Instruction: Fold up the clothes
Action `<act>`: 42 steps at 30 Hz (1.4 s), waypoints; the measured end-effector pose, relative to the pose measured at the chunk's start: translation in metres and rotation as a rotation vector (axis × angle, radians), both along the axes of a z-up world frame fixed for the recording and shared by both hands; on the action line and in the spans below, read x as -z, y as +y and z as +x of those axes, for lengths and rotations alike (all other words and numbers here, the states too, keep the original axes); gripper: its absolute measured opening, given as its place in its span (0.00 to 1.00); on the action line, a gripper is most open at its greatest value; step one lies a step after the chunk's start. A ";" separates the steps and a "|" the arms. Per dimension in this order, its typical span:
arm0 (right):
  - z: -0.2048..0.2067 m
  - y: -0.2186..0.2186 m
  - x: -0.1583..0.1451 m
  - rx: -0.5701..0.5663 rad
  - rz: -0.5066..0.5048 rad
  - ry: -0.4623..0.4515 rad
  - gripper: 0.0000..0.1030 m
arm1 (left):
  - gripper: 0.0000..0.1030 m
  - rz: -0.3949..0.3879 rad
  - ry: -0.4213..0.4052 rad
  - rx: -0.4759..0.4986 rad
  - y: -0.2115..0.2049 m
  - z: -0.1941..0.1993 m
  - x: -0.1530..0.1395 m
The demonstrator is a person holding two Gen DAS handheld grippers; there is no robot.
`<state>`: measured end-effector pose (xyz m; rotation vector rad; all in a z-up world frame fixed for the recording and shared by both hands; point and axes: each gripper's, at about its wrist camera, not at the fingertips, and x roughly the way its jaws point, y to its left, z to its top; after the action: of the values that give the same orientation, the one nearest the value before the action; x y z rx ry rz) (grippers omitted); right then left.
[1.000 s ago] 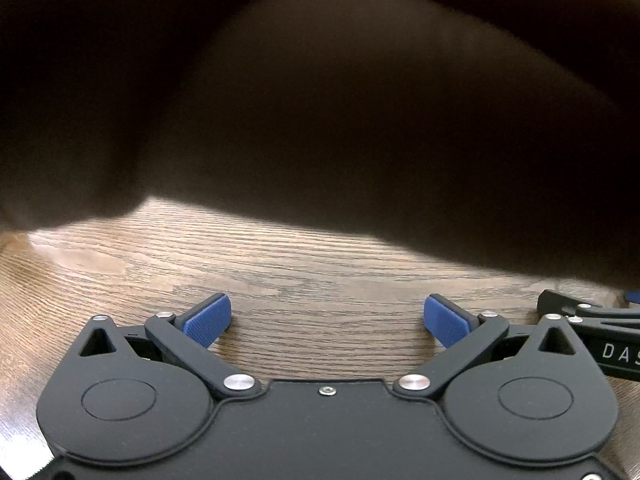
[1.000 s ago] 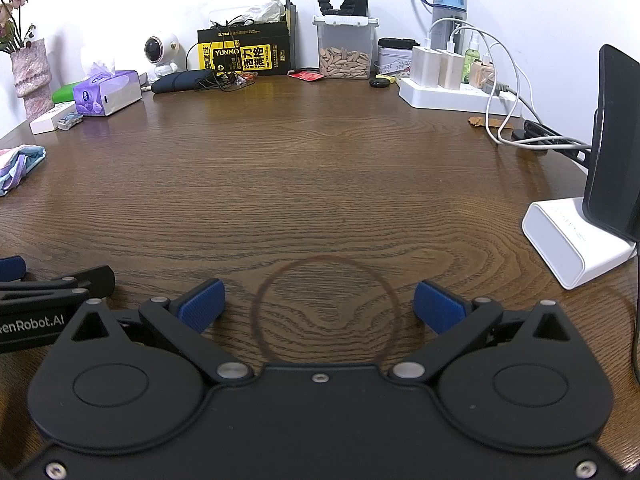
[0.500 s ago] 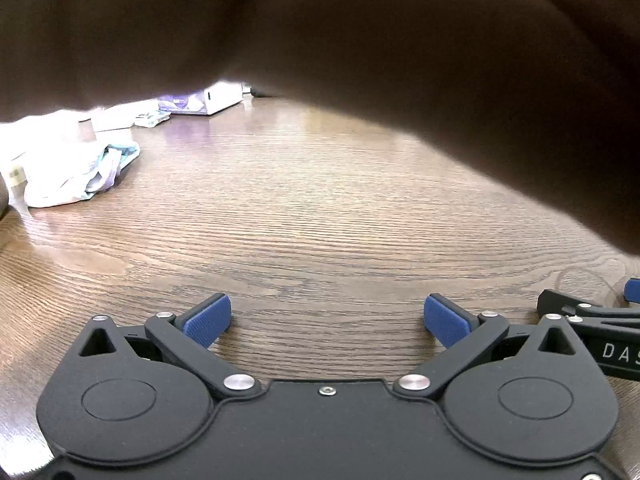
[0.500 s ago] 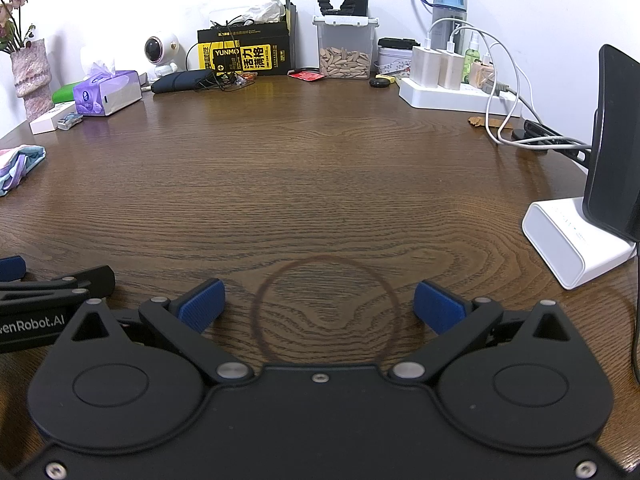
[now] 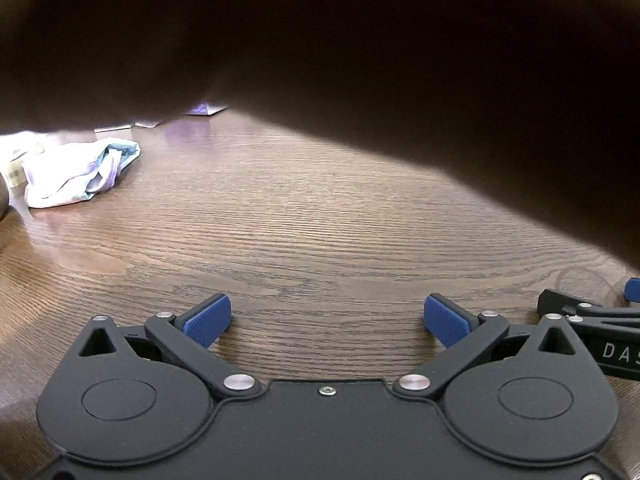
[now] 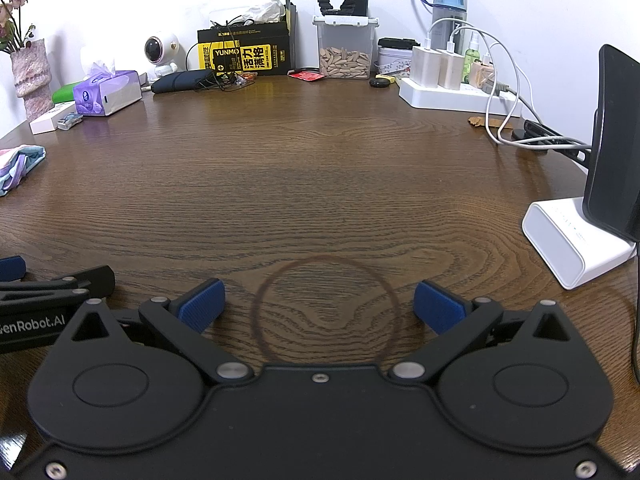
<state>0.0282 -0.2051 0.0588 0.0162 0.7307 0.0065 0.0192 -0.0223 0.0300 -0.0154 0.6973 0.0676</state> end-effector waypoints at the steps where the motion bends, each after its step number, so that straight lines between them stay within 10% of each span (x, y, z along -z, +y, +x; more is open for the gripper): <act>1: 0.000 0.000 0.000 0.000 0.000 0.000 1.00 | 1.00 0.000 0.000 0.000 0.000 0.000 0.000; 42: 0.000 0.000 0.000 0.000 0.000 0.000 1.00 | 1.00 -0.005 0.003 0.026 0.000 0.007 -0.008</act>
<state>0.0282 -0.2055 0.0590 0.0162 0.7308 0.0065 0.0264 -0.0223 0.0376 -0.0113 0.7001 0.0410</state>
